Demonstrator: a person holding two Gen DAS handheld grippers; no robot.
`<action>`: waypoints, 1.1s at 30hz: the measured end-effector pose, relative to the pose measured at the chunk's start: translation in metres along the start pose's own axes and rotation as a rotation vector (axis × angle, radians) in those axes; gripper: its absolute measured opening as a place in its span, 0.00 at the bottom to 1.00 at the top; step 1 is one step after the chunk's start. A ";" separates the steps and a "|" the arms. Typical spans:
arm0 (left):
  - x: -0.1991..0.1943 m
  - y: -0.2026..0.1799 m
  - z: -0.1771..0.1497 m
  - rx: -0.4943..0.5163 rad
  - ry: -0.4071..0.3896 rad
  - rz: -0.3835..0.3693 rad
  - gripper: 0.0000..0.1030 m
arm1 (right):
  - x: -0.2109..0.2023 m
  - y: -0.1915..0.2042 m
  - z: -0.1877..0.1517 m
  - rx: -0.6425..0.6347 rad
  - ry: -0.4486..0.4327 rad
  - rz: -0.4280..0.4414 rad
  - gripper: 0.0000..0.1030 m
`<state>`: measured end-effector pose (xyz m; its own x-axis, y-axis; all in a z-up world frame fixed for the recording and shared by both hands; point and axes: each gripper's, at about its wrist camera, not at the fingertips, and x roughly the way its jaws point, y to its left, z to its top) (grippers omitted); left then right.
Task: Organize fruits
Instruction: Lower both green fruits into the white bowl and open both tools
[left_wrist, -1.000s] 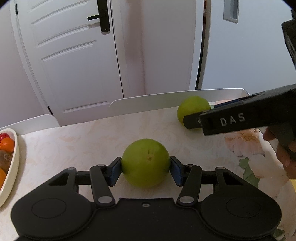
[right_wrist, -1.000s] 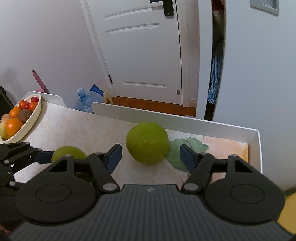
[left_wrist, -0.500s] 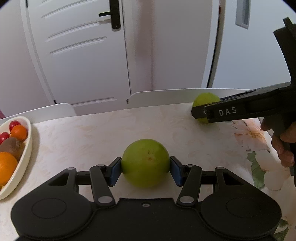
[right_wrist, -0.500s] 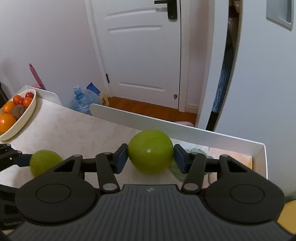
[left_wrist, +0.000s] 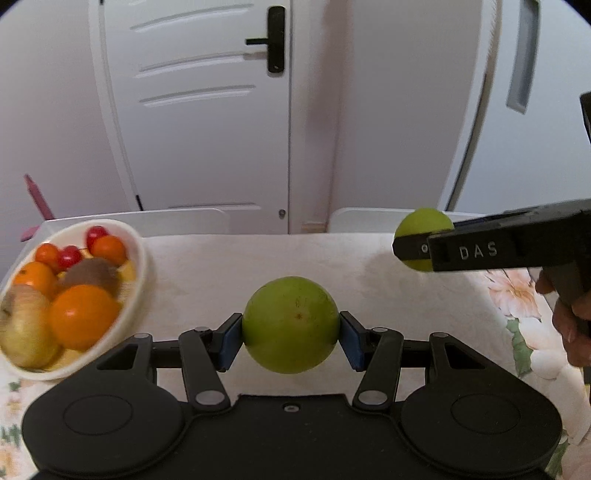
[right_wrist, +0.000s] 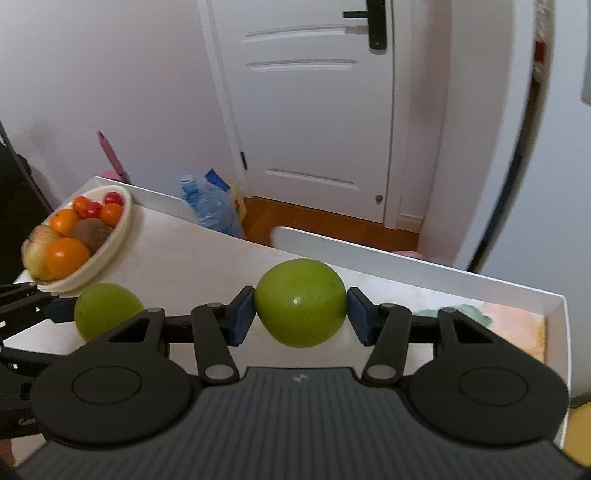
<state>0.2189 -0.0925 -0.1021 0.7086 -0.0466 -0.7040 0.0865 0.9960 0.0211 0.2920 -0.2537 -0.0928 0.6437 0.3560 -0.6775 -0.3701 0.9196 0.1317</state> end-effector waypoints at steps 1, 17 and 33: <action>-0.004 0.005 0.001 -0.004 -0.004 0.005 0.57 | -0.002 0.007 0.002 0.002 -0.001 0.006 0.66; -0.056 0.119 0.024 -0.023 -0.053 0.063 0.57 | -0.014 0.126 0.040 0.022 -0.036 0.058 0.66; -0.014 0.209 0.052 0.045 -0.028 0.030 0.57 | 0.027 0.189 0.072 0.075 -0.042 0.013 0.66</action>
<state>0.2632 0.1129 -0.0505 0.7303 -0.0197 -0.6828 0.0962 0.9926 0.0742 0.2877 -0.0580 -0.0340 0.6672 0.3734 -0.6446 -0.3283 0.9241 0.1954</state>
